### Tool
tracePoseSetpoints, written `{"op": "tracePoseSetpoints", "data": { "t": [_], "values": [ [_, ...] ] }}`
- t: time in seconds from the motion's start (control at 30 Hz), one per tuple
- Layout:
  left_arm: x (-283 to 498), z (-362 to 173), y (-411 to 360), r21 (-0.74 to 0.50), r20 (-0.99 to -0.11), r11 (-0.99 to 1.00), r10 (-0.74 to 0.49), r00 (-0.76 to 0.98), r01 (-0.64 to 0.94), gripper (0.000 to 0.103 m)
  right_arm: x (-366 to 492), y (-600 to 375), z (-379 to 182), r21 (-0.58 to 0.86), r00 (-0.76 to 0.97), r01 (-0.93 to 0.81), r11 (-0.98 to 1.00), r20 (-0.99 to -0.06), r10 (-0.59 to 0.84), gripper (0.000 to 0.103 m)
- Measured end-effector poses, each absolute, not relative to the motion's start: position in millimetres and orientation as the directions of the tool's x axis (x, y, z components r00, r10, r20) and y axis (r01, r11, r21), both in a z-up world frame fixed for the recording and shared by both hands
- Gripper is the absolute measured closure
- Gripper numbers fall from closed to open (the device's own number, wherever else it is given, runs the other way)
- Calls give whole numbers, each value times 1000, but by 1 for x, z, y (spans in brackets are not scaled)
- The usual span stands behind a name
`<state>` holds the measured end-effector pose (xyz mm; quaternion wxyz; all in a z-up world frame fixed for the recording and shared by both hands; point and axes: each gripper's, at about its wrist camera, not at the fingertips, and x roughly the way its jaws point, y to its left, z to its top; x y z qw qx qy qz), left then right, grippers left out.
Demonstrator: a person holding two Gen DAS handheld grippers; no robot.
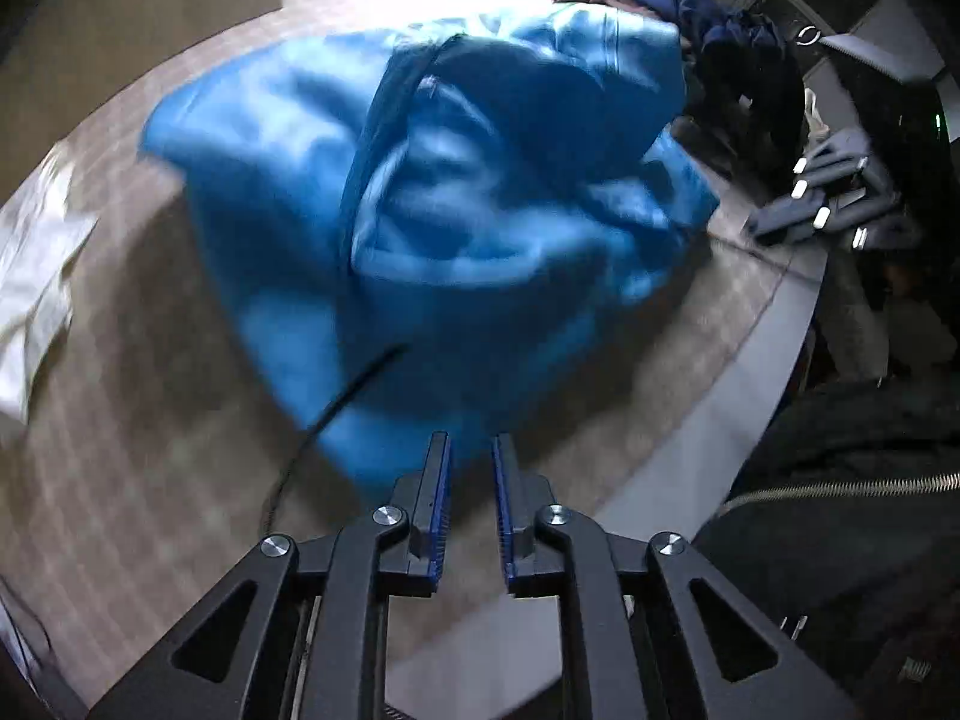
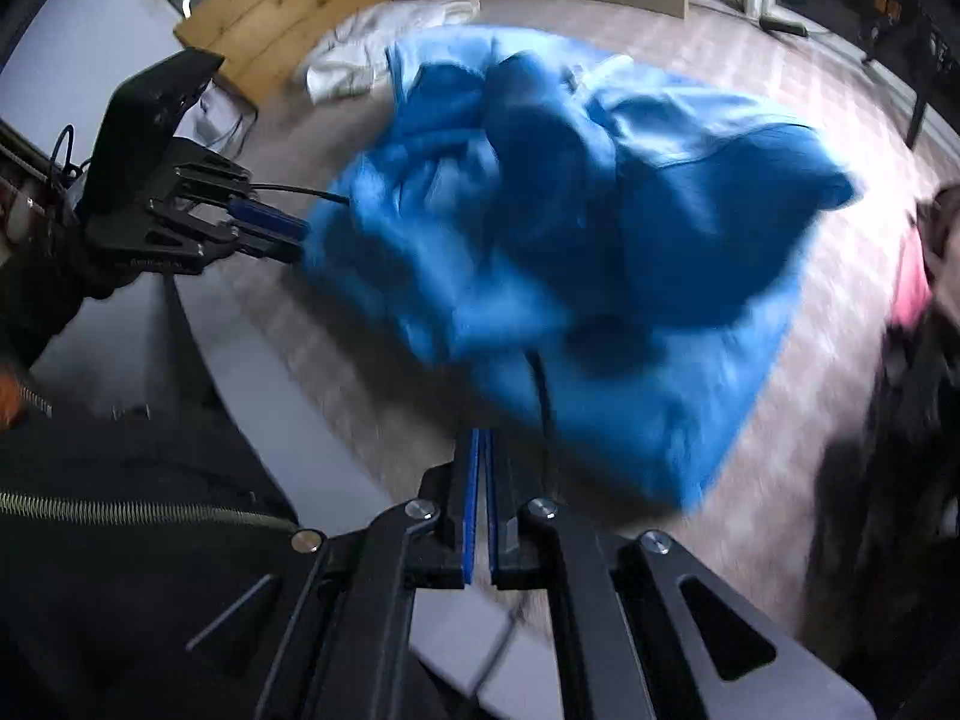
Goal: Fold clothes
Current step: 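Lift the light-blue coat with both grippers and shake it out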
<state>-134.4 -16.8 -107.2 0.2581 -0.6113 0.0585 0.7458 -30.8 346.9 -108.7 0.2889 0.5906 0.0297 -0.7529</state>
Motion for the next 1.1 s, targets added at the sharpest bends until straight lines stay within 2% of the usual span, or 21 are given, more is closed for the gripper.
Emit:
{"op": "tracePoseSetpoints", "data": {
  "t": [0.03, 0.07, 0.1, 0.13, 0.2, 0.33, 0.4, 0.6, 0.63, 0.67, 0.7, 0.73, 0.77, 0.8, 1.1],
  "values": [
    [-134, -103, -23, -227, -940, -869, 313, -134, -440, 86, -31, 359, -100, 308, -158, 442, -843, -898, -411, 87],
    [-133, -99, -30, -225, -938, -877, 313, -149, -424, 78, -34, 368, -95, 324, -180, 409, -853, -888, -424, 67],
    [-141, -95, -37, -234, -930, -887, 324, -175, -399, 71, -40, 382, -92, 341, -225, 357, -870, -872, -435, 55],
    [-149, -92, -44, -244, -920, -895, 335, -202, -374, 69, -46, 397, -89, 360, -271, 303, -882, -855, -442, 44],
    [-169, -91, -52, -294, -895, -896, 380, -233, -333, 69, -58, 424, -84, 400, -357, 201, -894, -820, -447, 44],
    [-211, -96, -52, -355, -863, -892, 428, -267, -280, 68, -92, 435, -103, 500, -390, 131, -856, -768, -508, 44],
    [-226, -104, -46, -331, -871, -903, 404, -280, -273, 67, -107, 429, -112, 545, -379, 128, -828, -745, -549, 44],
    [-266, -127, -45, -383, -859, -901, 428, -280, -203, 68, -128, 394, -128, 504, -336, 200, -840, -770, -542, 44],
    [-269, -130, -44, -407, -855, -891, 449, -262, -199, 69, -132, 388, -132, 497, -329, 213, -841, -774, -541, 44],
    [-271, -133, -43, -433, -848, -880, 471, -243, -195, 69, -136, 381, -137, 489, -308, 231, -841, -783, -540, 49],
    [-270, -130, -42, -432, -847, -879, 473, -244, -202, 72, -135, 379, -139, 488, -296, 242, -839, -786, -543, 59],
    [-270, -126, -40, -430, -846, -878, 473, -247, -209, 78, -135, 378, -141, 489, -284, 252, -835, -788, -546, 85],
    [-269, -123, -39, -427, -845, -878, 473, -250, -217, 93, -135, 378, -142, 499, -274, 255, -828, -784, -557, 99],
    [-268, -119, -37, -425, -844, -877, 474, -253, -225, 103, -135, 378, -142, 511, -265, 257, -820, -779, -568, 99],
    [-228, -69, -47, -457, -817, -858, 509, -270, -235, 102, -120, 411, -108, 695, -255, 193, -693, -646, -719, 99]
  ]
}}
